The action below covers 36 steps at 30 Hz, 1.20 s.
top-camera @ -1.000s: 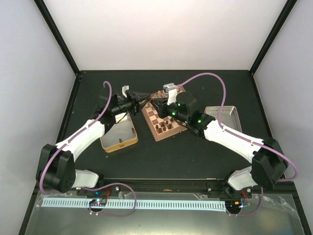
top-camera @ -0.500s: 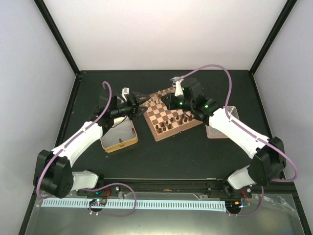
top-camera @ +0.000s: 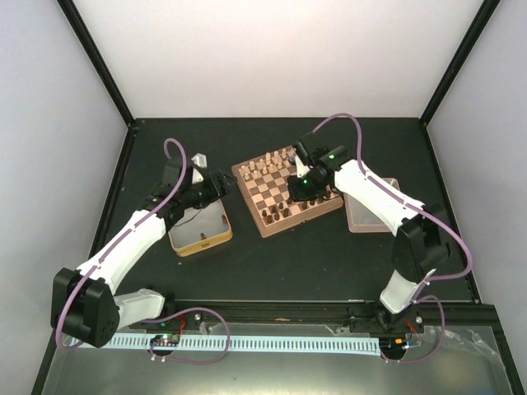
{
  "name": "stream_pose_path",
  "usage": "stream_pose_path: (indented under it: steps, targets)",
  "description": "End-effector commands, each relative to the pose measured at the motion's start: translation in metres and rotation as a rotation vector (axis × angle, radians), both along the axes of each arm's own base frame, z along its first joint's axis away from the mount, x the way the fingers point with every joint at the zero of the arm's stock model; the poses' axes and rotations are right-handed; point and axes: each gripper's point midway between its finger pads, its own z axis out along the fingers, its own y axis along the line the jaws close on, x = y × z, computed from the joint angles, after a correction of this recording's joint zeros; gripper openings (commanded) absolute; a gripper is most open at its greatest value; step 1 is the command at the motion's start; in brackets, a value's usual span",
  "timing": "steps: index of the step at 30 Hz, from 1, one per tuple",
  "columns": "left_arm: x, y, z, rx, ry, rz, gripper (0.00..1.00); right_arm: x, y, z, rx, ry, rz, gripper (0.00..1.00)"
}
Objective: Set up the chess pieces on the board
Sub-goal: Place the chess piece on the chessboard.
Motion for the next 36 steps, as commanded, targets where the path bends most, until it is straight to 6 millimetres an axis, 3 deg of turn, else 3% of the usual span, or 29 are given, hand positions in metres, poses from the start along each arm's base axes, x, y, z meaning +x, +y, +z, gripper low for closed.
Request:
stream_pose_path:
  steps: [1,6,14,22,36]
  targets:
    - [0.004,0.031,0.0,0.219,-0.075,0.048,0.8,-0.019,-0.015,-0.018,-0.112,0.107,0.042,0.01]
    - [0.004,0.034,-0.009,0.253,-0.065,0.04,0.8,-0.021,-0.019,-0.044,-0.178,0.157,0.05,0.01]
    - [0.005,0.034,-0.016,0.262,-0.05,0.033,0.8,-0.004,-0.013,-0.061,-0.214,0.165,0.049,0.01]
    - [0.007,0.033,-0.022,0.263,-0.028,0.034,0.8,0.015,-0.009,-0.07,-0.254,0.148,0.044,0.02]
    - [0.008,0.032,-0.03,0.27,-0.004,0.031,0.8,0.01,-0.008,-0.079,-0.261,0.186,0.06,0.08]
